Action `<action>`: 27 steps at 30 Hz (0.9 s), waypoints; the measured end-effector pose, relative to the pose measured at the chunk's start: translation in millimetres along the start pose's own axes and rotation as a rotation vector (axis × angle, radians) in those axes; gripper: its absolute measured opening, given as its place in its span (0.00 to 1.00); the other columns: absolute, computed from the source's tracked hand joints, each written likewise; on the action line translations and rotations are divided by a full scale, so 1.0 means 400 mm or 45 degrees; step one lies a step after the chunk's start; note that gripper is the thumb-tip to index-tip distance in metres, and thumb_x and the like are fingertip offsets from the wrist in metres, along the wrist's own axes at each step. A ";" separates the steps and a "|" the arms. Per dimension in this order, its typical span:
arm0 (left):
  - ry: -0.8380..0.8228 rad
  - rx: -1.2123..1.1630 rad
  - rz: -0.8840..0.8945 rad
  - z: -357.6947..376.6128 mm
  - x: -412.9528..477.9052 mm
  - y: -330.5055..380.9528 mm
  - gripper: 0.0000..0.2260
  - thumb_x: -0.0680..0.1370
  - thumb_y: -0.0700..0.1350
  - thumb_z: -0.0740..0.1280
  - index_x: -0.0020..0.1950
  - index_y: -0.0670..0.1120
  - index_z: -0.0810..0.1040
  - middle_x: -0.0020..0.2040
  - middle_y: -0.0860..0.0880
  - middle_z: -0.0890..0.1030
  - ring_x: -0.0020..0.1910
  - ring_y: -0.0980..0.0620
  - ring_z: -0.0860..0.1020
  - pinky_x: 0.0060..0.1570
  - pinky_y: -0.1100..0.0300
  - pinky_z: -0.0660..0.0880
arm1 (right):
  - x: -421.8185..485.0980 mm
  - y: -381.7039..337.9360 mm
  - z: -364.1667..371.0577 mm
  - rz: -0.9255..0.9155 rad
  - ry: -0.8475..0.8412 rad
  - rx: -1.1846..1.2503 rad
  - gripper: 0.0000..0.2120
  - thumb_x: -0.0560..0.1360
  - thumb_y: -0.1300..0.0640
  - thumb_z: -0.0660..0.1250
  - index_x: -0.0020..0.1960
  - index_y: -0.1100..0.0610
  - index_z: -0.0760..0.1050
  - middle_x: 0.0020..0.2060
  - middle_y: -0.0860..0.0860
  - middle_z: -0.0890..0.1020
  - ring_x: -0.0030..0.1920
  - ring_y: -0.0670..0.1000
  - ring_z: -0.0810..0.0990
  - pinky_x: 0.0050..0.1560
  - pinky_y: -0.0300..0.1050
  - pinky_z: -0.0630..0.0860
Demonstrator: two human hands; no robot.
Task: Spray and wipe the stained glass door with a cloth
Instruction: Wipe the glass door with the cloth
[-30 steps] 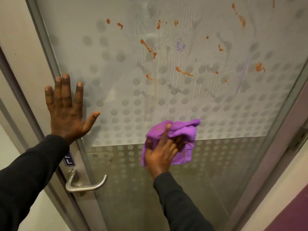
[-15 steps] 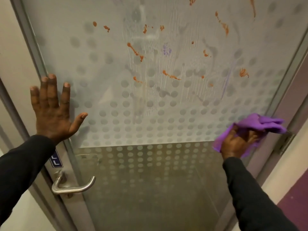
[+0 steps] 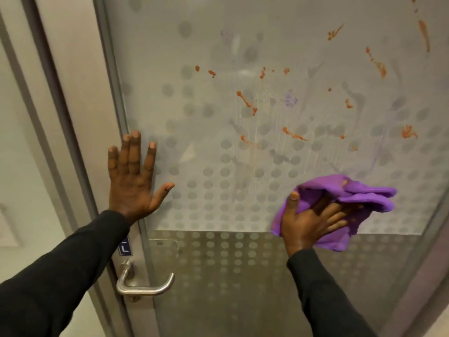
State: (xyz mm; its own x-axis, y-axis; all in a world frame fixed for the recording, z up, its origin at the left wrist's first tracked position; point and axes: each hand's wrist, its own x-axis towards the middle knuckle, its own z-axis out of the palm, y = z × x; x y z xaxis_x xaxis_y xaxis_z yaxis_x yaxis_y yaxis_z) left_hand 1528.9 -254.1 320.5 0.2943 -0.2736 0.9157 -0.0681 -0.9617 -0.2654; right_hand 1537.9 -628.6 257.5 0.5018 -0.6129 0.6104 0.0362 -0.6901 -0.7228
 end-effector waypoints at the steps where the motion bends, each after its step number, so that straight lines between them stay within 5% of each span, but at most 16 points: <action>1: 0.003 -0.010 0.001 -0.001 0.000 0.000 0.44 0.77 0.69 0.57 0.84 0.46 0.46 0.83 0.42 0.40 0.83 0.40 0.43 0.79 0.37 0.43 | -0.042 -0.037 0.020 -0.012 -0.062 -0.007 0.52 0.77 0.25 0.44 0.73 0.70 0.67 0.73 0.75 0.63 0.75 0.79 0.56 0.73 0.77 0.50; 4: -0.004 -0.046 -0.001 -0.006 0.000 0.001 0.43 0.78 0.69 0.57 0.84 0.46 0.47 0.84 0.41 0.42 0.83 0.39 0.44 0.79 0.37 0.43 | -0.174 -0.150 0.070 -0.145 -0.182 -0.022 0.52 0.75 0.23 0.44 0.80 0.64 0.57 0.73 0.74 0.63 0.76 0.77 0.55 0.74 0.76 0.49; 7: -0.012 -0.092 -0.003 -0.015 0.001 0.002 0.42 0.78 0.69 0.55 0.84 0.47 0.48 0.84 0.41 0.44 0.83 0.39 0.45 0.79 0.37 0.43 | -0.310 -0.245 0.122 -0.537 -0.136 -0.109 0.45 0.76 0.29 0.54 0.83 0.54 0.48 0.69 0.69 0.65 0.74 0.75 0.56 0.74 0.77 0.42; 10: -0.021 -0.154 0.001 -0.021 0.003 -0.001 0.41 0.78 0.70 0.51 0.84 0.47 0.49 0.84 0.41 0.46 0.83 0.39 0.47 0.80 0.38 0.43 | -0.422 -0.322 0.169 -0.775 -0.165 -0.170 0.49 0.72 0.35 0.64 0.83 0.51 0.46 0.69 0.66 0.66 0.73 0.73 0.61 0.71 0.82 0.44; 14: -0.051 -0.288 -0.019 -0.030 0.006 -0.007 0.39 0.79 0.70 0.49 0.84 0.49 0.51 0.84 0.42 0.49 0.83 0.39 0.50 0.80 0.41 0.43 | -0.467 -0.389 0.203 -0.787 -0.240 -0.199 0.48 0.68 0.35 0.66 0.82 0.48 0.52 0.70 0.65 0.71 0.71 0.76 0.61 0.68 0.84 0.48; 22: 0.000 -0.635 -0.063 -0.100 0.024 -0.020 0.38 0.81 0.68 0.49 0.84 0.46 0.53 0.84 0.45 0.56 0.83 0.44 0.55 0.78 0.37 0.54 | -0.260 -0.579 0.126 -0.961 0.006 -0.068 0.47 0.73 0.28 0.60 0.83 0.46 0.46 0.82 0.62 0.44 0.78 0.77 0.46 0.71 0.82 0.43; 27: 0.085 -0.574 -0.100 -0.158 0.111 -0.084 0.38 0.81 0.68 0.48 0.82 0.43 0.55 0.83 0.42 0.57 0.82 0.44 0.56 0.77 0.37 0.57 | -0.089 -0.758 0.029 -0.981 0.178 -0.028 0.47 0.72 0.23 0.58 0.82 0.48 0.57 0.80 0.66 0.54 0.77 0.78 0.49 0.70 0.82 0.44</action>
State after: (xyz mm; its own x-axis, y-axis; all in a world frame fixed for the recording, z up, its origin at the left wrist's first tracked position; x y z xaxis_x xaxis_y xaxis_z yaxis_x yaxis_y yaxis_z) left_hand 1484.2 -235.1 389.1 0.2539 -0.1861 0.9491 -0.4603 -0.8863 -0.0507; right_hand 1519.2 -392.8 451.2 0.2290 0.0001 0.9734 0.3119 -0.9473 -0.0732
